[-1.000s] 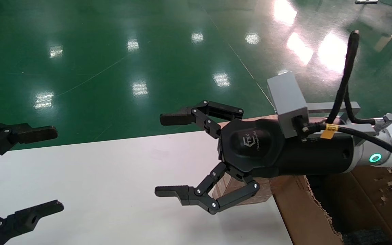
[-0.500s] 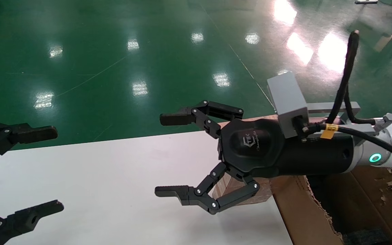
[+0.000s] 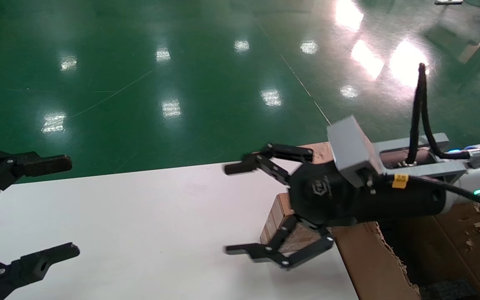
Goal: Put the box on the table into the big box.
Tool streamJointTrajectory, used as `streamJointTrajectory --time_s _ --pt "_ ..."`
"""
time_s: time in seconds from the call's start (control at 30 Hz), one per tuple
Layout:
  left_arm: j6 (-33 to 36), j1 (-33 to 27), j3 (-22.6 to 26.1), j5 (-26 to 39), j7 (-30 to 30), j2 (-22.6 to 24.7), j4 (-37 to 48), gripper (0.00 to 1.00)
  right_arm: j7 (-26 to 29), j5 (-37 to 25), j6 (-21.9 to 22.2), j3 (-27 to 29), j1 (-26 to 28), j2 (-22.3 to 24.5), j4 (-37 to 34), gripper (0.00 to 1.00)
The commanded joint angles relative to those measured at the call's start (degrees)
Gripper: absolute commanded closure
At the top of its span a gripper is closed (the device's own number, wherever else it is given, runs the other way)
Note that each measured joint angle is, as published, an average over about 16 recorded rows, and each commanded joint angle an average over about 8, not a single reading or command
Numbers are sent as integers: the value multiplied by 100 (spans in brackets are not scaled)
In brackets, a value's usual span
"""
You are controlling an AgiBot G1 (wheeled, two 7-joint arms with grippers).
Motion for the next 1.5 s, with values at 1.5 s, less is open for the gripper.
streamJointTrajectory --time_s 1.5 --pt "-1 -1 3 -2 1 -1 0 100 -2293 -1694 -160 -3654 2856 92 -2731 0"
